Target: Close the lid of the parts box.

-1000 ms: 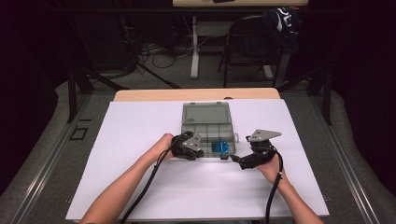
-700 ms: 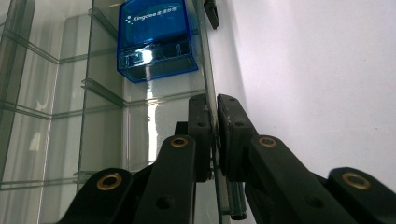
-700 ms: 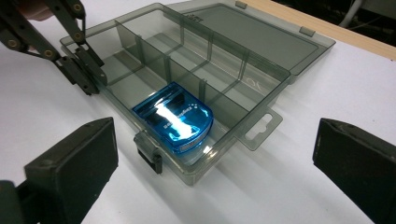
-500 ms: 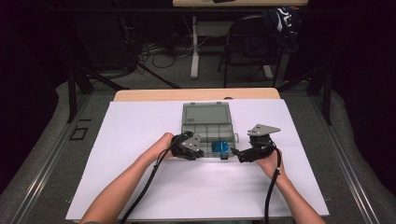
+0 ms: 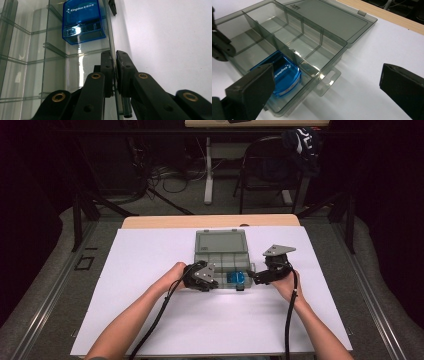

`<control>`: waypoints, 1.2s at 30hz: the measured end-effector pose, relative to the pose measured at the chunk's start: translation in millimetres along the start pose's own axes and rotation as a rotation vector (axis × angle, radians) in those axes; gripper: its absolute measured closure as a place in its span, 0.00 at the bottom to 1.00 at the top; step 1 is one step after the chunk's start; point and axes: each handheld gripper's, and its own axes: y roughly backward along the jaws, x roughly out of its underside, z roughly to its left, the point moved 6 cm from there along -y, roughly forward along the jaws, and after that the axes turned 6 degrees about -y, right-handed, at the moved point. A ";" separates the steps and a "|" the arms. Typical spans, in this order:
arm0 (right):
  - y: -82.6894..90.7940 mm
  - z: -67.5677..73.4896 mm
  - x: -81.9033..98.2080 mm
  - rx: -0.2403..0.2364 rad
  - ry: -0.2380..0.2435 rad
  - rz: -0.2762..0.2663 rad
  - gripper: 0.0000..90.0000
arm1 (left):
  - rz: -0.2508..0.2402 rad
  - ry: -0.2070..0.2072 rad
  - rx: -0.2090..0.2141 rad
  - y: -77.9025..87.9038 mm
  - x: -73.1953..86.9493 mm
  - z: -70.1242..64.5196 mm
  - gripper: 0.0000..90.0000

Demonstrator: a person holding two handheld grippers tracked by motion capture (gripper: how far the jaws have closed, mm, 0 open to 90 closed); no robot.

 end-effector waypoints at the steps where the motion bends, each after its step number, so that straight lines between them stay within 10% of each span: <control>1: -2.0 -1.3 -1.6 0.003 0.003 0.001 0.00 | 0.001 0.001 -0.001 0.0 -0.1 -0.3 0.94; 19: -19.2 -26.8 -26.6 0.004 0.005 -0.003 0.09 | 0.002 -0.005 0.002 -0.1 0.0 -0.1 0.94; 36: -48.3 -50.5 -35.9 -0.011 0.003 0.038 0.77 | 0.004 -0.011 0.006 0.0 0.1 0.1 0.94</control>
